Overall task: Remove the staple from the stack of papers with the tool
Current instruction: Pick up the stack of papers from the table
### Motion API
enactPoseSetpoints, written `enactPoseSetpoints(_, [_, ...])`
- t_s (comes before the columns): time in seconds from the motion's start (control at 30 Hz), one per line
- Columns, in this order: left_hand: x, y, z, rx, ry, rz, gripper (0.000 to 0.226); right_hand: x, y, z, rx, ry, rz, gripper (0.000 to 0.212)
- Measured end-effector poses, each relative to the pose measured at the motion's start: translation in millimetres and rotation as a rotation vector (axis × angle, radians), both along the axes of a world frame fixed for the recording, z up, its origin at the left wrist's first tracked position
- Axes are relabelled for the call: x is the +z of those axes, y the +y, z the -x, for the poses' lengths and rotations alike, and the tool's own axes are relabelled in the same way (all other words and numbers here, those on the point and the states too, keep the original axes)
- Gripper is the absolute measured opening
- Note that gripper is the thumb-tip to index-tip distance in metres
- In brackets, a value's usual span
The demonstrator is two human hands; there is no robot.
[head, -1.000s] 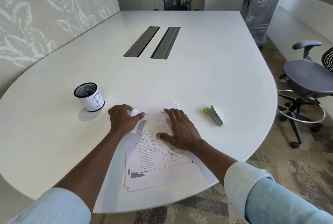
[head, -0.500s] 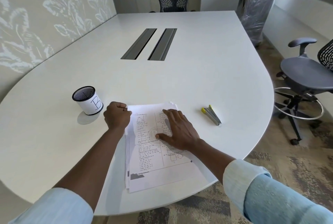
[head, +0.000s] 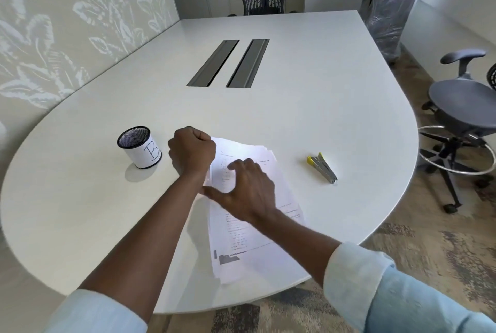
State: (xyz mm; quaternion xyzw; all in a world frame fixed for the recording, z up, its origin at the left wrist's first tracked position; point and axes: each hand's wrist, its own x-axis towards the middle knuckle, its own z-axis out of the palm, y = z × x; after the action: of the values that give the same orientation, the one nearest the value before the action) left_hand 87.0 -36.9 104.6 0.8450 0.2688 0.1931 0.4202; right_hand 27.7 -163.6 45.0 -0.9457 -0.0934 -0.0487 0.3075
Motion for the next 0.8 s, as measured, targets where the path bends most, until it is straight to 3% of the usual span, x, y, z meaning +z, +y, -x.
enactPoseSetpoints(0.17, [15, -20, 3, -0.034, -0.012, -0.027, 0.025, 10, 30, 6, -0.092, 0.021, -0.016, 0.087])
enactPoseSetpoints(0.33, [25, -25, 9, -0.074, -0.092, -0.079, 0.028, 15, 24, 3, -0.095, 0.064, -0.061, 0.040])
enactPoseSetpoints(0.4, [26, -21, 10, -0.116, -0.186, -0.106, 0.014, 18, 17, 0, -0.118, 0.084, -0.100, 0.029])
enactPoseSetpoints(0.53, [26, -12, 17, -0.044, -0.343, -0.118, 0.019, 23, 3, -11, -0.158, 0.143, -0.314, 0.018])
enactPoseSetpoints(0.63, [24, -5, 19, 0.047, -0.315, -0.048, 0.026, 28, -8, -18, -0.159, 0.189, -0.520, 0.013])
enactPoseSetpoints(0.73, [14, 10, 15, 0.085, -0.254, 0.125, 0.029, 35, -19, -23, -0.127, 0.272, -0.743, 0.019])
enactPoseSetpoints(0.8, [7, 18, 16, 0.104, -0.211, 0.299, 0.043, 42, -27, -24, -0.076, 0.335, -0.889, 0.020])
